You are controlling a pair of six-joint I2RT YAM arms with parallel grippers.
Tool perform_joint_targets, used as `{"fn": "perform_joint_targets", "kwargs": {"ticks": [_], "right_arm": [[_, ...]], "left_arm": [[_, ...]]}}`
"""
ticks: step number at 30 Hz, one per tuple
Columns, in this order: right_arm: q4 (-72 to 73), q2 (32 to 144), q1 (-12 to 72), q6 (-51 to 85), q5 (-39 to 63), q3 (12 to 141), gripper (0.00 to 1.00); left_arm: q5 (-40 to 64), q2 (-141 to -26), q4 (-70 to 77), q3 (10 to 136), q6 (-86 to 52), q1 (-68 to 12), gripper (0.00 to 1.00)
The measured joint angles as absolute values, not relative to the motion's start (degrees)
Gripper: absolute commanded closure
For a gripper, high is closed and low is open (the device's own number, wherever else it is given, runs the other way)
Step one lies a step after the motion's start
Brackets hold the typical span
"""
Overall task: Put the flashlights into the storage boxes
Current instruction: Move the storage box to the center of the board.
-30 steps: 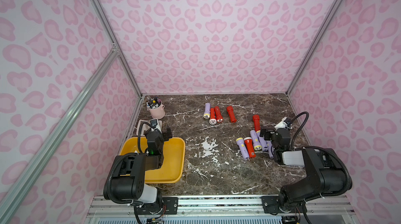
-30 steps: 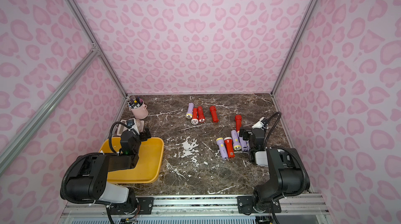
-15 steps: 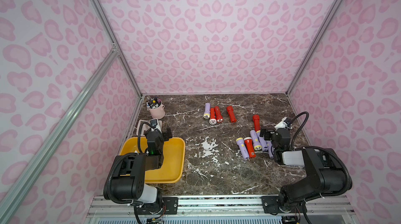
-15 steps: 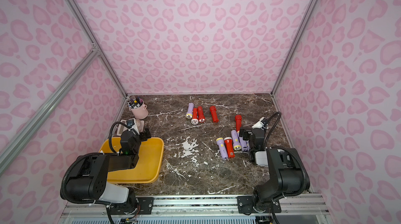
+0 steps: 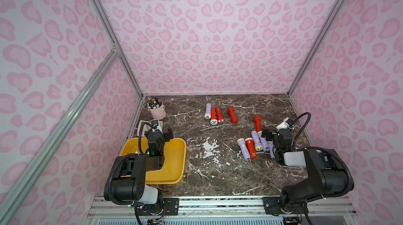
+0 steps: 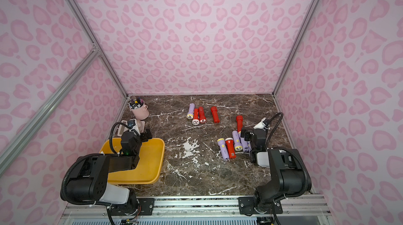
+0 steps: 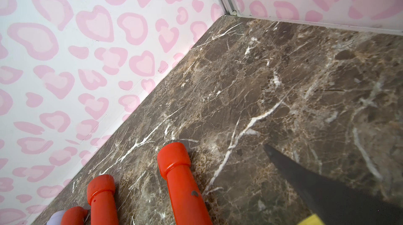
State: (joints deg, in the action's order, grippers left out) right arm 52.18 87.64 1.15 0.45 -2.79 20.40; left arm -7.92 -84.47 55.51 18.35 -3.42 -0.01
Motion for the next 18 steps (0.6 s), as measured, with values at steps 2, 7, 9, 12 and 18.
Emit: {"fn": "perform_joint_targets", "kwargs": {"ticks": [2, 7, 9, 12, 18], "right_arm": [[52.31, 86.61, 2.31, 0.43, -5.06, 19.99, 0.01], [47.35, 81.45, 6.02, 0.47, -15.16, 22.26, 0.01], [41.74, 79.2, 7.35, 0.8, -18.79, 26.65, 0.01], [32.71, 77.14, 8.03, 2.87, -21.87, 33.36, 0.01], [9.5, 76.77, 12.32, 7.14, -25.15, 49.01, 0.01]], "left_arm": [[-7.97, -83.64, 53.39, 19.07, -3.42, -0.01, 0.0], [-10.0, -78.96, 42.98, 27.57, -3.51, -0.01, 0.03], [-10.66, -77.65, 39.83, 28.34, -3.66, -0.3, 0.03], [-12.62, -74.78, 33.85, 28.71, -3.66, -2.46, 0.11], [-19.46, -68.45, 21.98, 33.91, -3.07, -11.6, 0.13]]}}
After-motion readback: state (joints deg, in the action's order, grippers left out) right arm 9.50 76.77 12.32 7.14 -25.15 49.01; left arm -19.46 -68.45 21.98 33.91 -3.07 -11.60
